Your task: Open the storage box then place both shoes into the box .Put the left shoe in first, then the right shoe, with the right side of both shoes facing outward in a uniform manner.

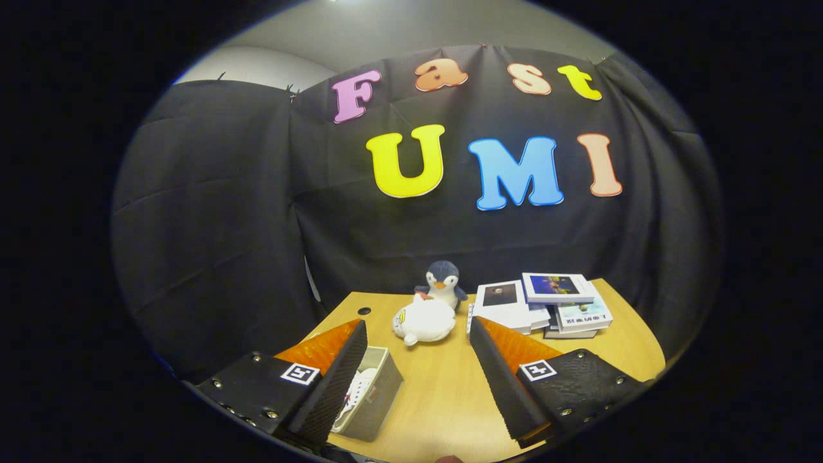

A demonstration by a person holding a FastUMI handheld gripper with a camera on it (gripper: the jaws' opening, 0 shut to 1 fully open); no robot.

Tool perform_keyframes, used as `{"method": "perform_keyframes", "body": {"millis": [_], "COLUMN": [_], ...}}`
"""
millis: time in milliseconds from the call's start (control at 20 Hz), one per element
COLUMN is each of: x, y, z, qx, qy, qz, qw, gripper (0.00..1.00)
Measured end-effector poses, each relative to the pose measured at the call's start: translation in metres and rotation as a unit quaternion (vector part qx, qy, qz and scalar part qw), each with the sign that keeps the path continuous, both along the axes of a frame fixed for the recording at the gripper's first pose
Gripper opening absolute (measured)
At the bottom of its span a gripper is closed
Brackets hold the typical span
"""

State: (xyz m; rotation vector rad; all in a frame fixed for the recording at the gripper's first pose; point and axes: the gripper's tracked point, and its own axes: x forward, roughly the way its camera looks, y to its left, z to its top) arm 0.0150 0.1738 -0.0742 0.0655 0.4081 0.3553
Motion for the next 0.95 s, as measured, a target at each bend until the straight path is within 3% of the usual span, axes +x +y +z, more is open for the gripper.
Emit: {"method": "perform_keyframes", "body": {"millis": [500, 950], "x": [0.002, 0.004], "y": [-0.1, -0.134], "z": [0.032, 0.045], "qx": [-0.068, -0.038], "qy": [-0.107, -0.129], "qz": [-0.07, -0.099], "qw": [0.989, 0.986], "gripper": [0.98, 0.98]}}
